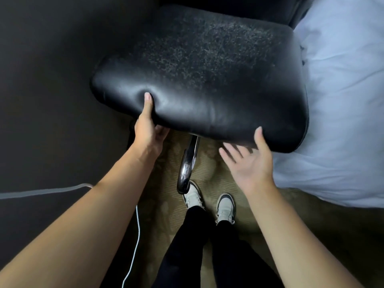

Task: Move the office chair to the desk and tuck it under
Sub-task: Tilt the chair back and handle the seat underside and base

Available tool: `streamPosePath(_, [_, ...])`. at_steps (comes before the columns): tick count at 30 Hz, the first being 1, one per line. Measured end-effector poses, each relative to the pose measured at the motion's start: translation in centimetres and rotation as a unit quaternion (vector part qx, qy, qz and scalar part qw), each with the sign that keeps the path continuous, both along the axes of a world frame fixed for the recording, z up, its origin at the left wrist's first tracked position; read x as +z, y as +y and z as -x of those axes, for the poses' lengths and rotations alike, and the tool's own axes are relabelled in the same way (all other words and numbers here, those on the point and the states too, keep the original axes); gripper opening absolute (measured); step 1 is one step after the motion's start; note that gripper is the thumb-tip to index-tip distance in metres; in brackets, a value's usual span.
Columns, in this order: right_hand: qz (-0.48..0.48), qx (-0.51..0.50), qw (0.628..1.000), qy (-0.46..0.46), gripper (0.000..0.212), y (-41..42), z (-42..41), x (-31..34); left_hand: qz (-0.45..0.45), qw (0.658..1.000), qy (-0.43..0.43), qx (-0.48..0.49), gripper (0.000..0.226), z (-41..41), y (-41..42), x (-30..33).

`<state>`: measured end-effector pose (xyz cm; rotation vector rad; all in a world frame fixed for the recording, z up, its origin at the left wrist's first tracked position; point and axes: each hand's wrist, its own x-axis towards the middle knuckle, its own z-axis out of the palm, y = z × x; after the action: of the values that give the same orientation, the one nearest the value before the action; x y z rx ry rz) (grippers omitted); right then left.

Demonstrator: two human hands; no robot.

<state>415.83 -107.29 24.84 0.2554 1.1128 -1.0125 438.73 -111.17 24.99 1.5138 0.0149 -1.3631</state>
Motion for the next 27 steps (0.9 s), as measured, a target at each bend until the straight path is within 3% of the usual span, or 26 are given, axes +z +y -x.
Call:
streamPosePath(5, [-0.044,-0.010,0.998,0.032,0.067,1.4,3.6,-0.7,0.000,0.999,0.027,0.041,0.043,1.4,3.5,-1.3])
streamPosePath(10, [-0.068,-0.018,0.997,-0.031,0.058,5.2,5.0,-2.3,0.029,0.980,0.160,0.116,0.024,0.6,7.4,-2.2])
streamPosePath(16, [-0.090,-0.030,0.993,-0.065,0.039,11.1,5.0,-8.0,0.035,0.962,0.210,0.168,0.049,0.0,12.6,-6.8])
streamPosePath(22, [-0.137,-0.067,0.985,-0.085,0.048,16.9,4.5,-13.0,0.032,0.947,0.241,0.212,0.047,0.0,19.5,-12.1])
streamPosePath(27, [-0.154,-0.067,0.983,-0.078,0.077,20.9,4.6,-17.1,0.044,0.937,0.257,0.234,0.055,-0.2,24.2,-17.6])
